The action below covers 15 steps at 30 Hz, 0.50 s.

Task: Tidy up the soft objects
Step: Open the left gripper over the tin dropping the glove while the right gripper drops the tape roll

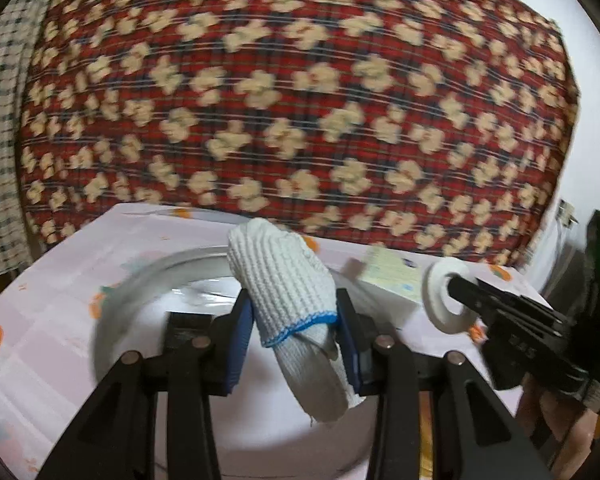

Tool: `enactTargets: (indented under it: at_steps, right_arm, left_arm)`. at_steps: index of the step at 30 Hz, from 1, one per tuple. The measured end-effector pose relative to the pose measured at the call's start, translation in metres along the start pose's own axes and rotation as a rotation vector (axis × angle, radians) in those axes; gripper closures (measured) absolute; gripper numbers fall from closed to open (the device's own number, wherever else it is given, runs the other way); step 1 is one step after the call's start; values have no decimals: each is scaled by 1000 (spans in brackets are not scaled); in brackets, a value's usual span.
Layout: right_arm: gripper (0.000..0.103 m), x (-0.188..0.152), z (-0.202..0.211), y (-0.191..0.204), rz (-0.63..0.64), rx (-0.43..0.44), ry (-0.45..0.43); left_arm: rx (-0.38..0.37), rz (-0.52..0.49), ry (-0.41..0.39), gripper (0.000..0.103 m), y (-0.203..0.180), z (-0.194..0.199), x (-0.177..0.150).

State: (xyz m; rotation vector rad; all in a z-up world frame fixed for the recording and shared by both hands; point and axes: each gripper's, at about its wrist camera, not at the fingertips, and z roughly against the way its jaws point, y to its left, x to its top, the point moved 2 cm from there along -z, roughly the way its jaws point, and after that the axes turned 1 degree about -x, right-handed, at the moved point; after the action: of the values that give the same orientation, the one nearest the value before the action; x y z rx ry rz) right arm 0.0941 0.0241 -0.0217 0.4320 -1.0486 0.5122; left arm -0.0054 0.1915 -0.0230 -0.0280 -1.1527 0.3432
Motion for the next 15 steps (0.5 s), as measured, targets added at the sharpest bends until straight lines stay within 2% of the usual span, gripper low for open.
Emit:
enactTargets:
  at_steps: [6, 15]
  right_arm:
    - [82, 6, -26, 45, 42, 67, 101]
    - [82, -8, -66, 75, 94, 75, 274]
  left_arm:
    - [69, 13, 82, 64, 38, -19, 8]
    - [125, 4, 189, 64, 64, -40, -1]
